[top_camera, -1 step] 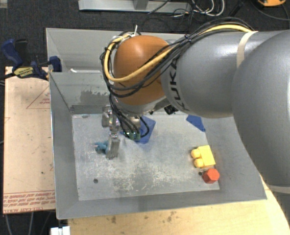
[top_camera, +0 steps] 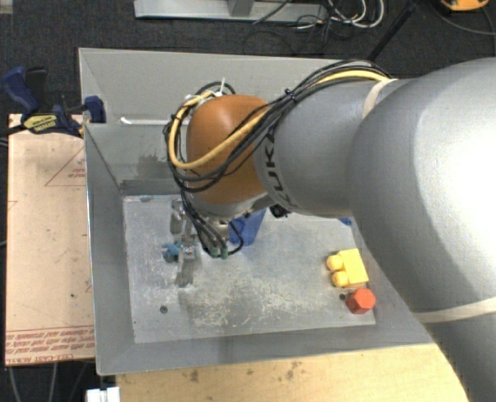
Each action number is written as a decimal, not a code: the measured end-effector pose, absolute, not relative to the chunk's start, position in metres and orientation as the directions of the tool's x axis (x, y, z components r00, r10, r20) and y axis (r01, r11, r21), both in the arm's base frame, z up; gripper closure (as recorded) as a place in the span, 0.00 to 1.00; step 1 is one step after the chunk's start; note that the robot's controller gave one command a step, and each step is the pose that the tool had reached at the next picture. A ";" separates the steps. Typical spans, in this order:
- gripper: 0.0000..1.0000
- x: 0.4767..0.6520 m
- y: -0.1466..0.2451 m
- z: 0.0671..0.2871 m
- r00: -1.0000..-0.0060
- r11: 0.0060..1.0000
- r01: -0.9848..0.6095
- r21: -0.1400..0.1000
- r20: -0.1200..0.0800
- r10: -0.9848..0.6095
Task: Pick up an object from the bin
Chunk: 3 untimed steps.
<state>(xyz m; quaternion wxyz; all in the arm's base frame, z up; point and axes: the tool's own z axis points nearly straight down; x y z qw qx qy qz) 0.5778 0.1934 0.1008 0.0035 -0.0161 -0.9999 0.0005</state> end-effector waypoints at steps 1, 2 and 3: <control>0.00 0.580 0.166 0.092 -0.986 0.986 -0.166 0.000 0.000 -0.166; 1.00 0.580 0.167 0.092 -0.986 0.986 -0.166 0.001 0.000 -0.166; 1.00 0.585 0.204 0.130 -0.828 0.828 -0.560 0.000 -0.007 -0.560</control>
Offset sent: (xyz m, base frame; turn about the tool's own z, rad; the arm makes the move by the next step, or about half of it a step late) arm 0.0015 -0.0267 -0.0081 -0.2008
